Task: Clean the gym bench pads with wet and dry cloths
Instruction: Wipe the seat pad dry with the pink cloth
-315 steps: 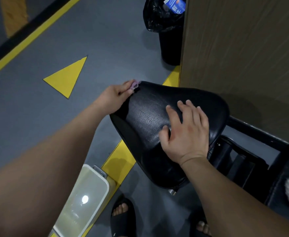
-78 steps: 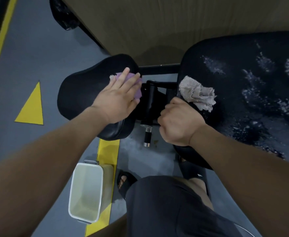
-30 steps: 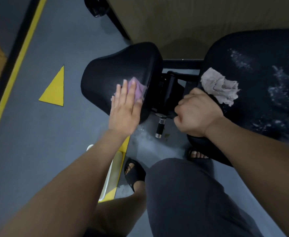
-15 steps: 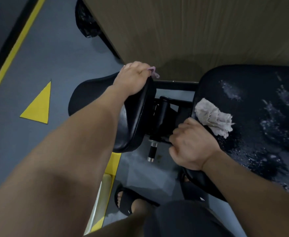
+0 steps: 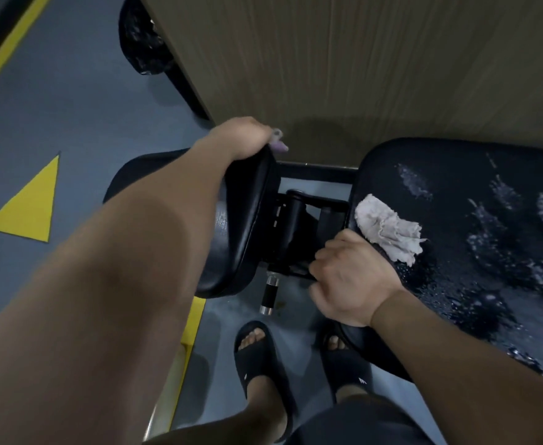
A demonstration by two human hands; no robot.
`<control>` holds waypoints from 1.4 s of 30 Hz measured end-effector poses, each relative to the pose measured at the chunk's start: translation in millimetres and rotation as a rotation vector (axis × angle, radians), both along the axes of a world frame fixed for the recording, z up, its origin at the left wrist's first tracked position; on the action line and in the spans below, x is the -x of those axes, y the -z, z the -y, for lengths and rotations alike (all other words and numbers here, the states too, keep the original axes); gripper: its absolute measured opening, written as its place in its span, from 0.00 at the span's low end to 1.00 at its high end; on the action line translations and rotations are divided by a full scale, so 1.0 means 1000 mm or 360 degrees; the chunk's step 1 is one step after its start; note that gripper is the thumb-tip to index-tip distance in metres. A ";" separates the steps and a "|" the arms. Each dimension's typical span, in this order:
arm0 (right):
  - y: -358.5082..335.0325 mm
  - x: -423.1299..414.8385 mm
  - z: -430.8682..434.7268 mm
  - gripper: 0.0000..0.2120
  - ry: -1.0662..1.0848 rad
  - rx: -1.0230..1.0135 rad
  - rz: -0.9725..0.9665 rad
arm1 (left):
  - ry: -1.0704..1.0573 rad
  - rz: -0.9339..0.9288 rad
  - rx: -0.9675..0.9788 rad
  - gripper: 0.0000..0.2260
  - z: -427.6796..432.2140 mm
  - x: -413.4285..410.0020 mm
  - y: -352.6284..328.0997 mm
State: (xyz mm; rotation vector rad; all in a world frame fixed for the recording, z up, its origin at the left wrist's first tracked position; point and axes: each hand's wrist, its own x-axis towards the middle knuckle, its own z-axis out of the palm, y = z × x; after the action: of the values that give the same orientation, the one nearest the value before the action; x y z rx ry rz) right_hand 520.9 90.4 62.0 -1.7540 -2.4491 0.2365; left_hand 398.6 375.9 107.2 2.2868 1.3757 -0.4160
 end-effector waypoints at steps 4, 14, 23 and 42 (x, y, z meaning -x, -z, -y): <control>0.001 0.000 -0.001 0.19 0.0014 -0.0014 0.0042 | -0.0299 0.0114 -0.0075 0.21 -0.014 0.061 0.009; -0.008 0.004 0.003 0.17 0.0032 -0.0035 0.0108 | -0.0137 0.0290 -0.0607 0.25 0.185 0.107 0.022; -0.001 0.002 0.002 0.17 0.0011 -0.0050 0.0147 | -0.0794 0.0200 -0.0468 0.24 0.126 0.150 0.023; -0.003 -0.001 0.003 0.21 -0.0030 0.0051 0.0182 | -0.0432 0.0151 -0.0370 0.27 0.218 0.105 0.016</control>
State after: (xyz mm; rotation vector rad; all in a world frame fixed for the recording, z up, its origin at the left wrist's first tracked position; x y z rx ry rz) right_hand 522.2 87.8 65.1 -1.8064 -2.5550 0.1833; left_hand 293.9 157.5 91.6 2.2171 1.7319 -0.0625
